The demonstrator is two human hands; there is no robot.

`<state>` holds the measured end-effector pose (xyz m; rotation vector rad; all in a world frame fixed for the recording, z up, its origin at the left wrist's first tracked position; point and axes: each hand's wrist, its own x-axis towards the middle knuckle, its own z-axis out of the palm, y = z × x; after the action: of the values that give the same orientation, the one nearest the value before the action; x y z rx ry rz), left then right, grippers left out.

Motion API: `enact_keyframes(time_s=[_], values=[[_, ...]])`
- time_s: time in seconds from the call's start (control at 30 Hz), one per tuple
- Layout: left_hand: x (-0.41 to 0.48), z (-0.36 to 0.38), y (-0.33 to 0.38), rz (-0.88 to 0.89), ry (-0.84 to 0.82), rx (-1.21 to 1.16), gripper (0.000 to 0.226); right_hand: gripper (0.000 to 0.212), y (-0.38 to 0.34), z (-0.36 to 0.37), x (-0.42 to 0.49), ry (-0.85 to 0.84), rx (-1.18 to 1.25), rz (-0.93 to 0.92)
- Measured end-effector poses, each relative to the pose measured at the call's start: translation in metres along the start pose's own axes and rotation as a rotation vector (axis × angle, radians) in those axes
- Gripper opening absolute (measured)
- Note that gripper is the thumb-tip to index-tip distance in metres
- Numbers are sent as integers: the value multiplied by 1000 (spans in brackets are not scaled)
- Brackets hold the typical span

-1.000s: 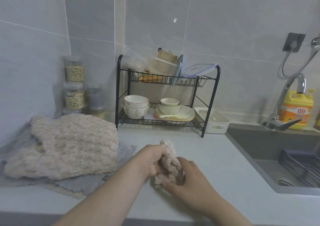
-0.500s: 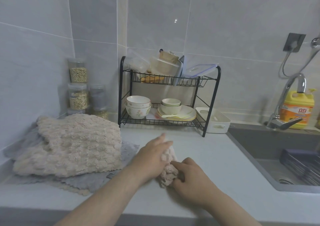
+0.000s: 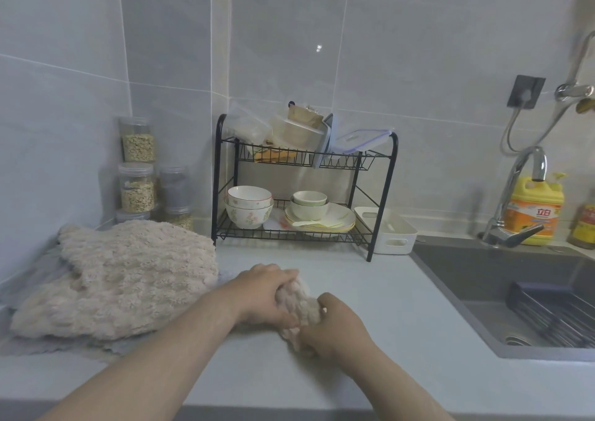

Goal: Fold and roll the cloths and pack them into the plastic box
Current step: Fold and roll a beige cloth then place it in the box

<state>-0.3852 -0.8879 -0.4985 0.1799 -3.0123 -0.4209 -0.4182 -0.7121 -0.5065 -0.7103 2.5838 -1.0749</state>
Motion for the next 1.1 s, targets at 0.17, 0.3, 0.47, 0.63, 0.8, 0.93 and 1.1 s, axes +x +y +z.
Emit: enact_keyframes(time_s=[0.17,0.3,0.47,0.63,0.8,0.93,1.1], values=[[-16,-20,12,52,57,-341,65,30,2,-31,2,10,274,-169],[-22,-29,15,16,36,-731,35,46,-1,-57,3,46,574,-203],[-9,-35,12,-15,57,-1226,54,37,0,-70,31,68,832,-279],[39,-46,8,-42,313,-1576,46,40,-6,-91,88,73,993,-349],[79,-72,15,-101,503,-1649,53,38,-27,-109,125,127,1092,-281],[97,-129,38,-160,447,-1691,52,41,-66,-156,122,139,1093,-181],[107,-208,74,-207,292,-1690,40,45,-128,-233,108,200,1081,-112]])
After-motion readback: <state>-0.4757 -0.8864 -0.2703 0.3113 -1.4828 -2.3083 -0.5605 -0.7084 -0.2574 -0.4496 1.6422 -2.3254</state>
